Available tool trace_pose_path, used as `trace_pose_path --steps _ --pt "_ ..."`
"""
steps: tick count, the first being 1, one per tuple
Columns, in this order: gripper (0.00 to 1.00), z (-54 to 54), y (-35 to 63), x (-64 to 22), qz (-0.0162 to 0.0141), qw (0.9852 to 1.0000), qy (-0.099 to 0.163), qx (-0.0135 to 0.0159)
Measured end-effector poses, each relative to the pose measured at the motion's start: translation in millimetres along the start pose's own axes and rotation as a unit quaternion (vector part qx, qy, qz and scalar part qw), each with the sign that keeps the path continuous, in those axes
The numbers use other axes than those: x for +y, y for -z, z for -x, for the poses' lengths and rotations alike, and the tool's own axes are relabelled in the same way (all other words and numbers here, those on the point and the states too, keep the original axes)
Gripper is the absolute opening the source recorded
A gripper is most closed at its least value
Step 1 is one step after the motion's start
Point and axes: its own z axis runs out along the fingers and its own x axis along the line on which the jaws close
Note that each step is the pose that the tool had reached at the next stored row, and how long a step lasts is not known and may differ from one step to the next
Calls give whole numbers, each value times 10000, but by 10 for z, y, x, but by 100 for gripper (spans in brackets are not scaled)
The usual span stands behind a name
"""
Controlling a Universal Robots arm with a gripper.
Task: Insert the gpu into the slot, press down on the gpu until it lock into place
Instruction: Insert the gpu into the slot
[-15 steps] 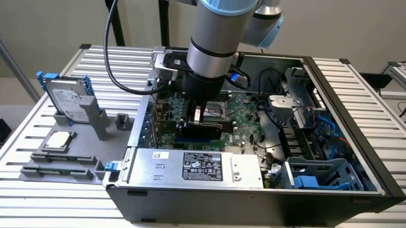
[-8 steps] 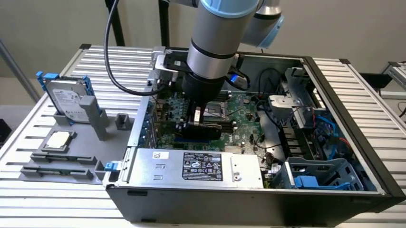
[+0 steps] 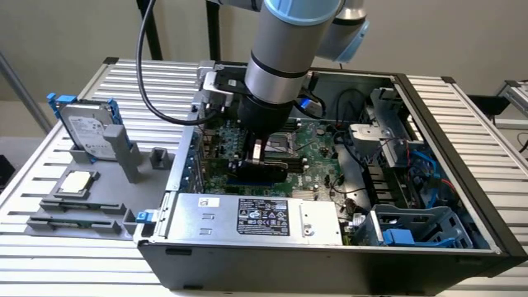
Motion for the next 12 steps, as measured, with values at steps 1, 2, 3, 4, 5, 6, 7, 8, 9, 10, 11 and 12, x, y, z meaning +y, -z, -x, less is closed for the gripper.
trace_pose_path --steps 1,2,3,4,5,6,7,8,9,10,11,12 --pt "26 0 3 -5 3 10000 0 1" --pt "26 1 5 -7 5 10000 2 1" --pt "26 1 5 -8 6 10000 3 0" --pt "26 1 5 -9 8 10000 4 0" --pt "26 0 6 -11 12 10000 4 1" --pt "26 1 7 -14 18 10000 5 2" --pt "26 1 9 -16 31 10000 5 2" --pt "26 2 15 -18 47 10000 4 2" --pt "26 2 27 -18 69 10000 4 3" --pt "26 2 33 -19 85 10000 3 2" --pt "26 3 35 -21 98 10000 3 2" --pt "26 2 36 -23 106 9999 2 3"
